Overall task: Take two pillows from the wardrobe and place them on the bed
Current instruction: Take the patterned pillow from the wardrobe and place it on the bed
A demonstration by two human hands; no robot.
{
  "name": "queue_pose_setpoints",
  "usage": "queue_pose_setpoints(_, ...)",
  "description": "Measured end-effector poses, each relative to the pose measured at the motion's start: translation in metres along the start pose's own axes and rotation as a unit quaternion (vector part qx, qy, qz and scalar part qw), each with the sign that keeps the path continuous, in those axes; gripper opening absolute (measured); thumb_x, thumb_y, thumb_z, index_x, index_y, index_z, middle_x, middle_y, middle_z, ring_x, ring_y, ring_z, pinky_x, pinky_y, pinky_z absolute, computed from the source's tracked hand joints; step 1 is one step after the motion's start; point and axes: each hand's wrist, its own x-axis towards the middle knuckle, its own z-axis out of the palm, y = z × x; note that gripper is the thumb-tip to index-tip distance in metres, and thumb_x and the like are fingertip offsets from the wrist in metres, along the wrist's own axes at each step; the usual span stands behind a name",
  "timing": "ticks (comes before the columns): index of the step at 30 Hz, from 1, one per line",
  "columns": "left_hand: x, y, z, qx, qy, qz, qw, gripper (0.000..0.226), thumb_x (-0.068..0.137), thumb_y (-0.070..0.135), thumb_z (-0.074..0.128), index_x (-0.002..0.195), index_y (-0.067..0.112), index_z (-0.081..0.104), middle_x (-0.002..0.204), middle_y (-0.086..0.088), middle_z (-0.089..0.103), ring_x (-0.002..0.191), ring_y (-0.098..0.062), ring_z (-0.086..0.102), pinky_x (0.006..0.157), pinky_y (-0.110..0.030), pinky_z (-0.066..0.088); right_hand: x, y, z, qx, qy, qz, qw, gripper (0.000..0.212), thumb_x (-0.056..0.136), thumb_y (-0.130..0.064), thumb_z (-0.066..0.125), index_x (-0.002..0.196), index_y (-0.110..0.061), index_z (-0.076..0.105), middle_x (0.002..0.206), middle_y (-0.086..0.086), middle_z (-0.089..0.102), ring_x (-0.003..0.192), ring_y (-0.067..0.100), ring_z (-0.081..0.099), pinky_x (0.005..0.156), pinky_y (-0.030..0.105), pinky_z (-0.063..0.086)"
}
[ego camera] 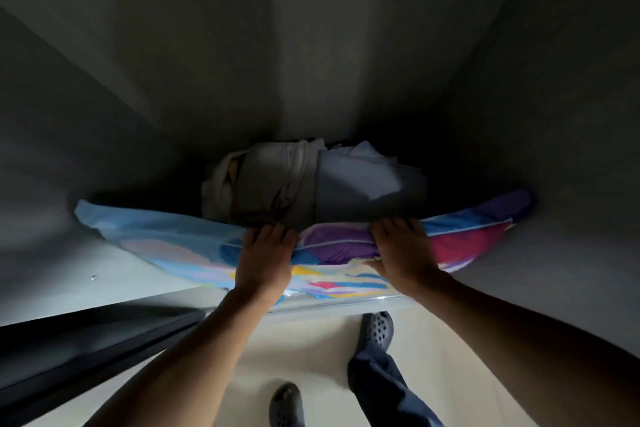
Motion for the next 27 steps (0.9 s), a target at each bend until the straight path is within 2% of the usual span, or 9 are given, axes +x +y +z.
queue_pose_setpoints(2,-0.018,0.007,-0.003,0.02,0.037,0.027,0.999,0.036,0.045,0.008,0.079,0.076,0.016,0.061,0.073,-0.007,0.063,0.071,-0.03,0.062,0.069,-0.037,0.046,-0.024,-0.005,-0.003,-0.004,0.009,-0.002,1.0,0.06,0.044,-0.044,0.089,0.088,-0.012,0.063,0.082,0.008,0.065,0.077,0.031,0.06,0.07,0.038,0.049)
queue_pose_setpoints(5,-0.053,0.01,-0.008,0.044,0.076,0.059,0.994,0.027,0.053,0.008,0.069,0.074,0.016,0.055,0.072,-0.007,0.059,0.071,-0.031,0.058,0.071,-0.04,0.034,-0.064,-0.02,-0.011,0.0,0.034,-0.002,0.999,0.054,0.046,-0.038,0.088,0.087,-0.012,0.063,0.081,0.008,0.064,0.076,0.03,0.061,0.067,0.037,0.05)
queue_pose_setpoints(10,-0.125,0.011,-0.028,0.078,0.083,0.093,0.989,0.028,0.055,0.008,0.069,0.076,0.017,0.053,0.076,-0.007,0.058,0.075,-0.031,0.057,0.072,-0.041,0.038,-0.145,-0.066,-0.034,0.007,0.086,0.025,0.996,0.042,0.054,-0.032,0.081,0.083,-0.012,0.057,0.079,0.008,0.061,0.074,0.031,0.06,0.063,0.036,0.048)
queue_pose_setpoints(13,-0.172,0.021,-0.057,0.088,0.076,0.128,0.985,0.03,0.055,0.009,0.071,0.078,0.017,0.054,0.078,-0.006,0.06,0.077,-0.029,0.059,0.072,-0.039,0.047,-0.204,-0.089,-0.055,0.011,0.088,0.069,0.994,0.044,0.058,-0.033,0.08,0.089,-0.012,0.059,0.083,0.008,0.061,0.078,0.031,0.059,0.065,0.039,0.048)
queue_pose_setpoints(17,-0.232,0.042,-0.104,0.104,0.087,0.186,0.973,0.028,0.055,0.008,0.072,0.078,0.017,0.057,0.076,-0.004,0.062,0.073,-0.027,0.061,0.064,-0.036,0.051,-0.285,-0.11,-0.091,0.014,0.083,0.116,0.99,0.049,0.054,-0.037,0.083,0.089,-0.012,0.06,0.081,0.008,0.061,0.076,0.031,0.058,0.063,0.04,0.047)
queue_pose_setpoints(23,-0.295,0.096,-0.158,0.113,0.081,0.263,0.955,0.03,0.058,0.009,0.072,0.084,0.017,0.059,0.081,-0.003,0.063,0.078,-0.026,0.061,0.069,-0.037,0.05,-0.391,-0.104,-0.14,0.011,0.085,0.16,0.983,0.043,0.071,-0.048,0.07,0.094,-0.012,0.061,0.085,0.007,0.062,0.08,0.031,0.06,0.067,0.04,0.049)
queue_pose_setpoints(27,-0.314,0.145,-0.184,0.117,0.099,0.306,0.94,0.036,0.044,0.005,0.077,0.073,0.018,0.059,0.07,-0.002,0.063,0.066,-0.025,0.062,0.058,-0.032,0.051,-0.446,-0.08,-0.168,0.005,0.11,0.177,0.978,0.041,0.071,-0.046,0.068,0.094,-0.012,0.062,0.086,0.008,0.065,0.078,0.03,0.061,0.067,0.037,0.05)
